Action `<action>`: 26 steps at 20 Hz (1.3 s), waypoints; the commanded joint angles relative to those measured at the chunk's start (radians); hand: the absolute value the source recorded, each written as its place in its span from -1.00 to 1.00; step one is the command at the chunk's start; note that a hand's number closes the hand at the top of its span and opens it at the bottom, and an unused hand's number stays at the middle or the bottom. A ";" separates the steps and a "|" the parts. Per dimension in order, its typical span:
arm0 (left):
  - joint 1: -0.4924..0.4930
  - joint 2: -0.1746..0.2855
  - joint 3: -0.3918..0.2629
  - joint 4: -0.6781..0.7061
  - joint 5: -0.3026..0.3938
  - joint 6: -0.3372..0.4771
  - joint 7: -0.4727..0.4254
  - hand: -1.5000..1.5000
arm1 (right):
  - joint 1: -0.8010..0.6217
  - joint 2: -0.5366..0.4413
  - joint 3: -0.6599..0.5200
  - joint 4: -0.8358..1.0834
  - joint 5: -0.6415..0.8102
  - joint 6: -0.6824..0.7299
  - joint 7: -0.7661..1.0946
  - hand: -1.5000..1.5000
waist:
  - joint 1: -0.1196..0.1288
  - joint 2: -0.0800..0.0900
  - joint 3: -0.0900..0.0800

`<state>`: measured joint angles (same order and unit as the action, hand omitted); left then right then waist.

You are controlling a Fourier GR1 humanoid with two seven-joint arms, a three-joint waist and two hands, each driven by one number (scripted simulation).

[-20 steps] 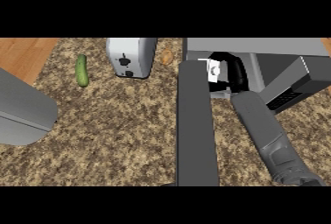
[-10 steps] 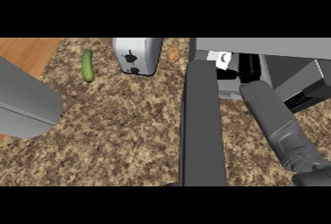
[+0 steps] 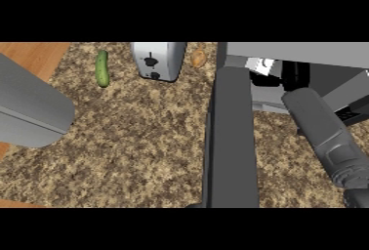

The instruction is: Pick up the milk, place it into the microwave and close the microwave

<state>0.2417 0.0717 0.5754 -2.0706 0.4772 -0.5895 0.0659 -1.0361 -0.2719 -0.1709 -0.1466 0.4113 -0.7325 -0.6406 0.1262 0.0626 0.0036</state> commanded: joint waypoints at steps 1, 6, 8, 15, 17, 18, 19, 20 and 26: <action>-0.034 0.012 -0.005 0.002 -0.022 0.010 -0.001 -1.00 | -0.004 -0.049 0.006 0.052 0.025 -0.100 0.062 -1.00 | 0.007 0.010 0.001; -0.060 0.039 0.009 0.038 -0.053 0.013 -0.009 -1.00 | -0.004 -0.057 0.045 0.112 0.072 -0.203 0.168 -1.00 | 0.014 0.009 0.001; -0.063 0.040 0.002 0.035 -0.065 0.009 -0.012 -1.00 | -0.002 -0.012 0.042 0.065 0.065 -0.154 0.091 -1.00 | 0.019 0.010 0.004; -0.059 0.021 -0.054 0.044 -0.093 -0.021 -0.007 -1.00 | -0.029 0.001 0.019 0.041 0.041 -0.040 0.034 -1.00 | 0.014 0.005 0.004; -0.050 0.018 -0.070 0.052 -0.112 -0.047 -0.023 -1.00 | -0.036 -0.003 0.015 0.042 0.036 0.007 0.017 -1.00 | 0.017 0.006 0.003; -0.049 0.032 -0.067 0.056 -0.101 -0.066 -0.029 -1.00 | -0.033 -0.014 0.017 0.045 0.038 0.038 0.002 -1.00 | 0.014 0.002 0.003; -0.061 0.003 -0.091 0.053 -0.117 -0.041 -0.019 -1.00 | -0.034 0.024 0.007 0.044 0.026 0.034 0.002 -1.00 | 0.001 -0.002 0.003; -0.051 0.009 -0.092 0.043 -0.111 -0.054 -0.019 -1.00 | -0.023 0.006 -0.003 0.041 0.016 0.075 -0.022 -1.00 | 0.005 -0.001 0.004; -0.052 0.013 -0.144 0.084 -0.094 -0.125 -0.031 -1.00 | -0.005 0.032 -0.080 0.020 -0.067 0.198 -0.093 -1.00 | -0.014 -0.010 0.002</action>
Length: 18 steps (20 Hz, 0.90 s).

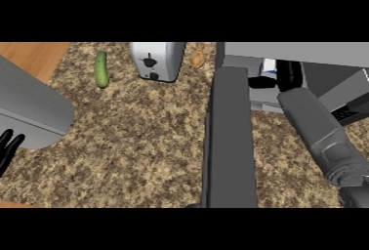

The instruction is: Pick up the milk, place it into the microwave and close the microwave

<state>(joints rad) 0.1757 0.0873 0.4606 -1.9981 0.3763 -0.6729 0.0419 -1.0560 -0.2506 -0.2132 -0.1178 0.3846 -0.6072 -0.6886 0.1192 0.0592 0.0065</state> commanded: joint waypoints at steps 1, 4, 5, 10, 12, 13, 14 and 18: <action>0.005 0.001 -0.033 -0.004 0.001 -0.037 -0.003 -1.00 | 0.019 -0.006 -0.056 -0.014 -0.061 0.127 -0.066 -1.00 | -0.015 -0.010 0.000; 0.000 -0.011 -0.046 0.013 -0.016 -0.047 -0.022 -1.00 | 0.062 0.042 -0.095 -0.024 -0.105 0.172 -0.133 -1.00 | -0.032 -0.017 -0.001; -0.018 -0.022 -0.066 -0.010 -0.020 -0.023 0.002 -1.00 | 0.040 0.032 -0.099 -0.018 -0.109 0.201 -0.115 -1.00 | -0.032 -0.018 -0.001; -0.012 -0.046 -0.113 0.019 -0.053 -0.051 -0.013 -1.00 | 0.094 0.055 -0.144 -0.010 -0.159 0.291 -0.163 -1.00 | -0.057 -0.030 -0.003; 0.002 -0.076 -0.154 -0.042 -0.045 -0.023 0.035 1.00 | 0.160 0.062 -0.147 0.004 -0.168 0.372 -0.201 -1.00 | -0.070 -0.037 -0.003; -0.037 -0.067 -0.161 -0.018 -0.056 -0.015 0.039 1.00 | 0.117 0.016 -0.163 -0.002 -0.185 0.427 -0.165 -1.00 | -0.070 -0.034 -0.003; -0.006 -0.086 -0.189 -0.017 -0.069 -0.016 0.018 1.00 | 0.145 0.076 -0.182 -0.009 -0.207 0.392 -0.201 -1.00 | -0.068 -0.036 -0.003; -0.025 -0.086 -0.260 -0.020 -0.084 0.019 0.055 1.00 | 0.196 0.066 -0.182 -0.014 -0.220 0.567 -0.252 -1.00 | -0.086 -0.043 -0.004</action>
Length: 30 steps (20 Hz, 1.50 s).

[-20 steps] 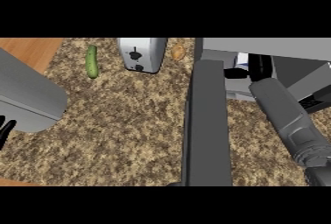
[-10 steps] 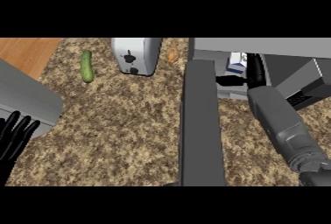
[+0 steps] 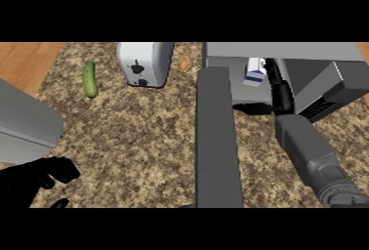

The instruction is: Pick up the milk, place it into the microwave and close the microwave

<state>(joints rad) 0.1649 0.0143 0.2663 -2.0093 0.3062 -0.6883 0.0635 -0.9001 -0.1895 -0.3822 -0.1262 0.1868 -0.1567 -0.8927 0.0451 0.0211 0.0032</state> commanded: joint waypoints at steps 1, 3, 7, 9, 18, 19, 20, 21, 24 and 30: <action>-0.012 -0.014 -0.073 -0.020 -0.033 0.050 0.023 1.00 | 0.070 0.029 -0.010 -0.011 -0.028 0.142 -0.054 -1.00 | -0.028 -0.014 -0.002; 0.024 -0.014 -0.142 -0.031 -0.037 0.081 0.040 1.00 | 0.096 0.042 -0.008 -0.031 -0.038 0.153 -0.053 -1.00 | -0.034 -0.018 -0.002; -0.050 -0.007 -0.140 -0.007 -0.025 0.084 0.106 1.00 | 0.199 0.063 0.022 -0.086 -0.038 0.176 -0.097 -1.00 | -0.045 -0.021 -0.003; -0.005 -0.014 -0.264 0.014 -0.081 0.168 0.041 1.00 | 0.225 0.075 0.035 -0.132 -0.044 0.189 -0.070 -1.00 | -0.060 -0.028 -0.004; -0.108 -0.014 -0.409 0.089 -0.226 0.220 0.002 1.00 | 0.549 0.107 0.103 -0.369 -0.058 0.220 -0.121 -1.00 | -0.079 -0.030 -0.005; -0.104 -0.014 -0.425 0.059 -0.251 0.236 0.015 1.00 | 0.572 0.109 0.118 -0.454 -0.068 0.229 -0.063 -1.00 | -0.075 -0.031 -0.005; -0.162 -0.014 -0.456 0.054 -0.238 0.295 0.065 1.00 | 0.591 0.084 0.112 -0.476 -0.082 0.262 -0.038 -1.00 | -0.087 -0.033 -0.006; -0.134 -0.014 -0.443 0.161 -0.300 0.248 -0.065 1.00 | 0.657 0.075 0.125 -0.511 -0.079 0.283 -0.074 -1.00 | -0.080 -0.029 -0.006; -0.216 -0.014 -0.511 0.239 -0.368 0.248 -0.093 1.00 | 0.702 0.113 0.146 -0.644 -0.095 0.250 0.003 -1.00 | -0.074 -0.027 -0.005; -0.313 -0.014 -0.624 0.413 -0.428 0.310 -0.095 1.00 | 0.960 0.054 0.173 -0.909 -0.133 0.362 0.020 -1.00 | -0.079 -0.025 -0.005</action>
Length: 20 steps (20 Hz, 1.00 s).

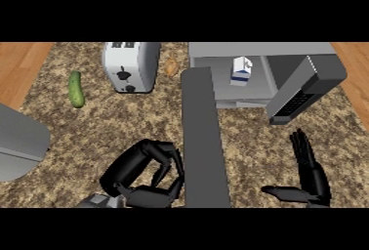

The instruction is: Pick up the milk, place it into the microwave and close the microwave

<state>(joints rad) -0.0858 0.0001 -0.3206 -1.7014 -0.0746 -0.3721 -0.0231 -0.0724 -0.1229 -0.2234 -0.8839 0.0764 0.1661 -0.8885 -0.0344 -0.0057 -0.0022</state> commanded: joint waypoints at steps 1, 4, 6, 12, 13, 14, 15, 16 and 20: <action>-0.093 0.000 -0.127 0.223 -0.086 0.097 -0.082 1.00 | 0.110 -0.015 0.018 -0.135 -0.020 0.049 0.003 -1.00 | -0.006 0.005 0.000; -0.107 0.000 -0.143 0.327 -0.121 0.125 -0.140 1.00 | 0.229 -0.058 0.020 -0.293 -0.037 0.088 0.020 -1.00 | -0.004 0.005 0.000; -0.207 0.000 -0.177 0.488 -0.082 0.217 -0.205 1.00 | 0.238 -0.039 0.060 -0.333 0.010 0.050 0.035 -1.00 | -0.009 0.009 0.000; -0.285 0.000 -0.390 0.663 0.011 0.543 -0.383 1.00 | 0.293 -0.089 0.054 -0.475 -0.103 0.203 0.057 -1.00 | -0.032 0.012 -0.001; -0.335 0.000 -0.360 0.723 0.038 0.542 -0.399 1.00 | 0.324 -0.090 0.065 -0.532 -0.111 0.210 0.064 -1.00 | -0.042 0.014 -0.002; -0.349 0.000 -0.363 0.755 0.076 0.545 -0.420 1.00 | 0.314 -0.092 0.065 -0.542 -0.144 0.241 0.067 -1.00 | -0.054 0.017 -0.002; -0.335 0.000 -0.413 0.754 0.127 0.580 -0.443 1.00 | 0.295 -0.098 0.068 -0.573 -0.159 0.241 0.118 -1.00 | -0.050 0.018 -0.003; -0.352 0.000 -0.447 0.763 0.165 0.606 -0.440 1.00 | 0.310 -0.095 0.075 -0.611 -0.166 0.234 0.142 -1.00 | -0.059 0.018 -0.003; -0.441 0.000 -0.512 0.828 0.281 0.666 -0.438 1.00 | 0.369 -0.099 0.095 -0.712 -0.205 0.256 0.173 -1.00 | -0.069 0.020 -0.002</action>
<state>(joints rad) -0.4597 0.0055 -0.7551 -0.9566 0.1013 0.2257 -0.4479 0.2647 -0.2302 -0.1525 -1.5109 -0.1000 0.3816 -0.7347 -0.0900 0.0092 -0.0045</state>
